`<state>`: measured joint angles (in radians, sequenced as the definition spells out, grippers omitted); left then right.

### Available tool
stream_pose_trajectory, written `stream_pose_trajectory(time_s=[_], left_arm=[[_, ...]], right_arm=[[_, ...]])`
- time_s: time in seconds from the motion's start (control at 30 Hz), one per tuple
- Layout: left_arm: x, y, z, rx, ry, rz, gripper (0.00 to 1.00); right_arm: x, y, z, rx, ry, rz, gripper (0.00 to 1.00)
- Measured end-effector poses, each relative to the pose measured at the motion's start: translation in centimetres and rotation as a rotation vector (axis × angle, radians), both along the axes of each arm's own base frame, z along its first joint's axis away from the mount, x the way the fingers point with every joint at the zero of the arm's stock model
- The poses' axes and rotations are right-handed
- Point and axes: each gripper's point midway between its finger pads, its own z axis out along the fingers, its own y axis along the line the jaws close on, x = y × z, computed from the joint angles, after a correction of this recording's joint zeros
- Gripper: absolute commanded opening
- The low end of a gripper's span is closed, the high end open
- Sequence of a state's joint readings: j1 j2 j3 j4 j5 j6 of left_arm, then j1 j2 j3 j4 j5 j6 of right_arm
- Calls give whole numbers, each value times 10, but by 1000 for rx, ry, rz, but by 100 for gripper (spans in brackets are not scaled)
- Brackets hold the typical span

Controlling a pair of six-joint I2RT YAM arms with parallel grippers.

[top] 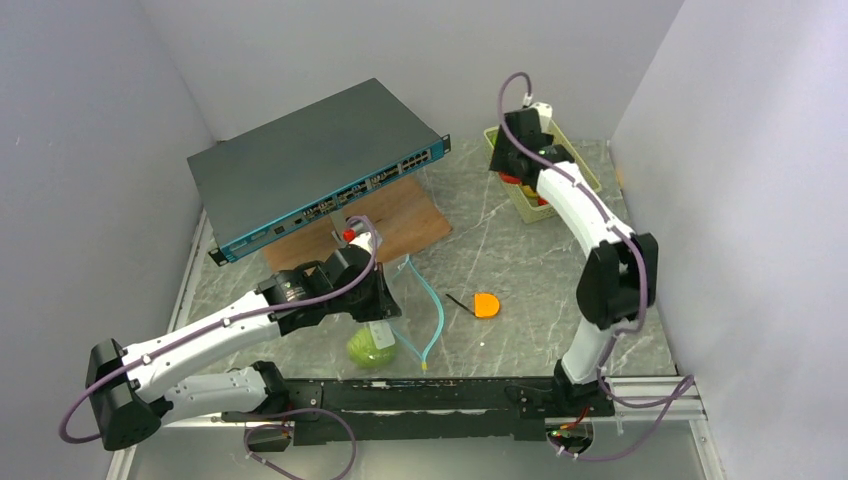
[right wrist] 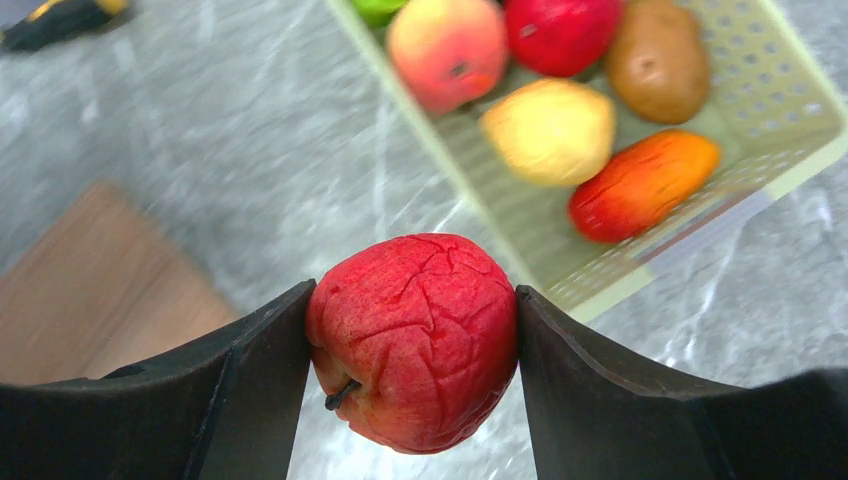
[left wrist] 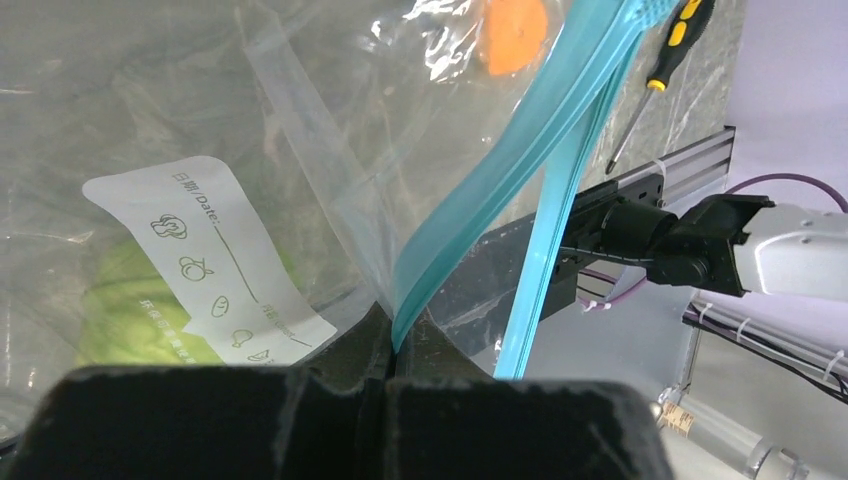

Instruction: Place the food in the zip-top bag and seal the zipper

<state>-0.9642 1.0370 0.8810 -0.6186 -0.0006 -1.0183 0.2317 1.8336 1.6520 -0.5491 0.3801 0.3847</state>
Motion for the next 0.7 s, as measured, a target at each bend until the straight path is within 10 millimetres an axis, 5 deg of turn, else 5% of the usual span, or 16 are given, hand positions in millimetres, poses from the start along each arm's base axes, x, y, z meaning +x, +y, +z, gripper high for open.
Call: stream_pose_trajectory(time_s=[0.17, 0.33, 0.47, 0.57, 0.7], left_arm=[[1, 3, -4, 22, 2, 13, 0], [2, 4, -5, 25, 7, 24, 0], [3, 3, -6, 20, 17, 34, 0], [2, 2, -6, 17, 23, 40, 0], [2, 1, -6, 14, 31, 46, 0]], right_arm=[[-56, 61, 6, 71, -21, 178, 35], [-135, 87, -48, 178, 95, 321, 34], [-198, 129, -79, 293, 211, 481, 34], [-229, 156, -79, 356, 254, 588, 35], [-253, 172, -55, 410, 220, 688, 35]])
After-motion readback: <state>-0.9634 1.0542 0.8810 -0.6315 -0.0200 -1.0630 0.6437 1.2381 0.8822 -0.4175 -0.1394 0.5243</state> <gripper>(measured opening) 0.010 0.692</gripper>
